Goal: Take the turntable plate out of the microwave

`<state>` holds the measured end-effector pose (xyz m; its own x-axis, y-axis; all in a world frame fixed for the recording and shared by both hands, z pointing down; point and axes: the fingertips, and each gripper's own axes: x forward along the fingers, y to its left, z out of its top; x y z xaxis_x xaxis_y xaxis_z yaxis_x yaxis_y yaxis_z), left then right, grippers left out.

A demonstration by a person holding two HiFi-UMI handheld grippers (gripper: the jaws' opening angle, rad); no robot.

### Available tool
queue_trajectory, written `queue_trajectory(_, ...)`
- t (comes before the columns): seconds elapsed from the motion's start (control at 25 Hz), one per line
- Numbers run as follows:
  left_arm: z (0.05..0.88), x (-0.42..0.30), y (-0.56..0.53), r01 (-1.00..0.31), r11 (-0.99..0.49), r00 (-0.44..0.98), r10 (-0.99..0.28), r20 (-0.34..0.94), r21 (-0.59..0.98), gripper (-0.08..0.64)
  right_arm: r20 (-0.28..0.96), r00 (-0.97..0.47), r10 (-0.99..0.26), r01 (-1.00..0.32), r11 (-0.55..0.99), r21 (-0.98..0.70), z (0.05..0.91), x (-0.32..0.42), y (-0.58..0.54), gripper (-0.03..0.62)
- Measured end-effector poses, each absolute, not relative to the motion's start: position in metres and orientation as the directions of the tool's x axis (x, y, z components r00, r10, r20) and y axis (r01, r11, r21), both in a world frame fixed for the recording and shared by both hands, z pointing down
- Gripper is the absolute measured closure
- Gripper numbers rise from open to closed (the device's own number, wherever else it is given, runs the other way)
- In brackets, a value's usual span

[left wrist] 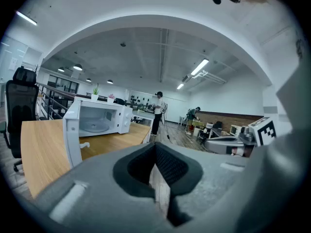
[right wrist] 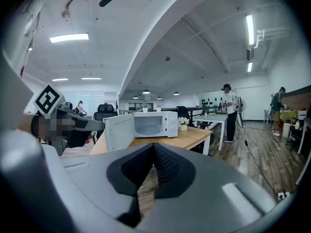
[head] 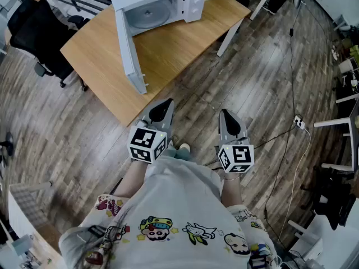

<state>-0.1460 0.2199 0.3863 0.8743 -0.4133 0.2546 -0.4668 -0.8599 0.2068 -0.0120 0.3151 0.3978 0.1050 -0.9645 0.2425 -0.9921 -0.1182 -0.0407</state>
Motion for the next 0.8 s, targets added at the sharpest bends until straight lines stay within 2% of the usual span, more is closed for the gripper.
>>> queue_trajectory(0.44, 0.382, -0.135, 0.236, -0.511, -0.834, 0.855, -0.469, 0.221, 0.21, 0.538, 0.193, 0.056, -0.98, -0.996, -0.069, -0.065, 0.393, 0.004, 0.327, 0.577)
queue_trajectory(0.8, 0.384, -0.122, 0.232, -0.528, -0.821, 0.846, -0.486, 0.219, 0.218, 0.503, 0.198, 0.021, -0.98, -0.994, -0.041, -0.099, 0.399, 0.015, 0.324, 0.526)
